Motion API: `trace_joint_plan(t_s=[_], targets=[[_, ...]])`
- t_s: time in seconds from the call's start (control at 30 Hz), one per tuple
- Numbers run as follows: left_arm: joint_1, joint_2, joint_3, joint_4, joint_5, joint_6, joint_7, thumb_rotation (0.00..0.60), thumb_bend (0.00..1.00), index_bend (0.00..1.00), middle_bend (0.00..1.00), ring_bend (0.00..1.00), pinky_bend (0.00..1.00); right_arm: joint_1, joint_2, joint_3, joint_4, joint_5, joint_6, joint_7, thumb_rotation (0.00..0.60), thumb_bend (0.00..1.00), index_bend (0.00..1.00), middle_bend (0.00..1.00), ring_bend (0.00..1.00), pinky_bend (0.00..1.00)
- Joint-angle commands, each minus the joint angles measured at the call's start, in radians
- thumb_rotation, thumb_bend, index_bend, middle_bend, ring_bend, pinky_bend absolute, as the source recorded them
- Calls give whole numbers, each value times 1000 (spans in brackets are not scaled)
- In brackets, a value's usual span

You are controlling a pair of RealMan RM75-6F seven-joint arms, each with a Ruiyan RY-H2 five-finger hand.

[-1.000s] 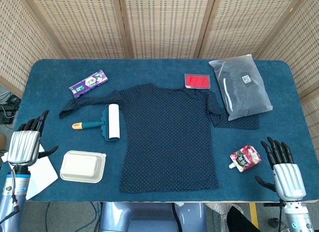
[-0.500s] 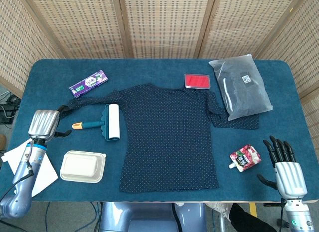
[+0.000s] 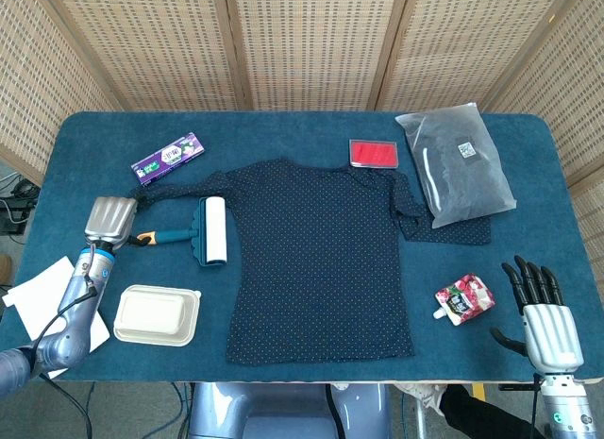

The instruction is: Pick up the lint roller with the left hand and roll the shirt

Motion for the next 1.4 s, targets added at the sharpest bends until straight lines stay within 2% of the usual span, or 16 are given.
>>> trace_joint_plan(t_s=[0.03, 0.73, 0.87, 1.17, 1.23, 1.33, 1.4], targets=[[-38, -47, 30, 65, -40, -36, 21, 600, 224, 372, 911, 749, 695, 1, -3, 1, 6, 7, -5, 0, 600, 130, 0, 0, 0, 0], [-132, -192, 77, 274, -104, -126, 10, 600, 229, 387, 911, 749, 695, 7, -14, 12, 39, 46, -28, 1, 600, 130, 0, 0, 0, 0], [-145, -221, 82, 313, -114, -146, 7, 600, 285, 398, 911, 749, 695, 8, -16, 11, 41, 45, -32, -2, 600, 130, 0, 0, 0, 0], [-166, -283, 101, 397, -116, -170, 6, 600, 302, 415, 911, 750, 695, 7, -16, 11, 44, 35, -19, 7, 600, 130, 0, 0, 0, 0], [-167, -292, 104, 405, -114, -172, 4, 600, 374, 467, 911, 750, 695, 7, -16, 11, 44, 33, -17, 9, 600, 130, 0, 0, 0, 0], [-167, -303, 104, 413, -108, -172, -9, 600, 541, 667, 912, 749, 695, 6, -17, 10, 45, 30, -14, 11, 600, 130, 0, 0, 0, 0], [-166, -309, 105, 414, -88, -156, -18, 600, 600, 779, 912, 749, 695, 6, -18, 10, 46, 25, -10, 13, 600, 130, 0, 0, 0, 0]])
